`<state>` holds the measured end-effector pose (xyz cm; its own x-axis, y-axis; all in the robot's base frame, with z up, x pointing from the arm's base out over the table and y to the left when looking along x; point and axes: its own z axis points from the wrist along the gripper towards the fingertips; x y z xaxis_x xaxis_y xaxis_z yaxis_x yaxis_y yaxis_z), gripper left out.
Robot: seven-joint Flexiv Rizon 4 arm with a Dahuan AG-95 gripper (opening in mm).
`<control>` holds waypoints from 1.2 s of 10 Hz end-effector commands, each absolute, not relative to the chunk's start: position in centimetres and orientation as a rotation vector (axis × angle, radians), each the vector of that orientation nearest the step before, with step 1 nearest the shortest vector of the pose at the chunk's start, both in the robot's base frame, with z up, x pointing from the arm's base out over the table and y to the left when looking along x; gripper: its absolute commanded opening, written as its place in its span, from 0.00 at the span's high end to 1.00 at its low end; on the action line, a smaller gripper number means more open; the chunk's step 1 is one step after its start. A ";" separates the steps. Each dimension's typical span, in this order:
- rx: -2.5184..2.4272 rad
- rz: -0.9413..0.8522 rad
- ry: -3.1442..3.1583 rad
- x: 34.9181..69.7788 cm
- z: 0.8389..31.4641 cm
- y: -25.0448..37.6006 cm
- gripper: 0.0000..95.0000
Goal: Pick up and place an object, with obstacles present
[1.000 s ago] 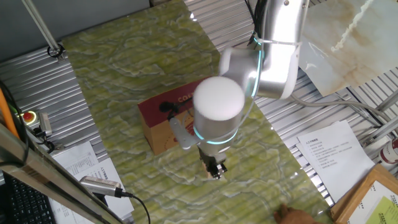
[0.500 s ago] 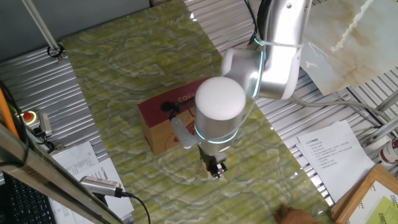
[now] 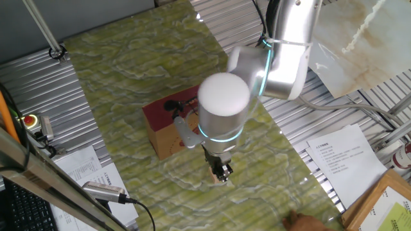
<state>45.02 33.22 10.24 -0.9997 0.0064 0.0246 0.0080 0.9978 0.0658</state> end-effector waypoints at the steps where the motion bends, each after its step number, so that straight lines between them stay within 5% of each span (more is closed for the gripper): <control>1: 0.025 -0.070 -3.068 45.0 10.4 33.3 0.40; 2: 0.031 -0.033 -3.070 45.0 10.4 33.3 0.40; 3: 0.029 -0.014 -3.084 45.0 10.4 33.3 0.20; 12: -0.008 0.014 -3.128 44.7 4.8 32.9 0.20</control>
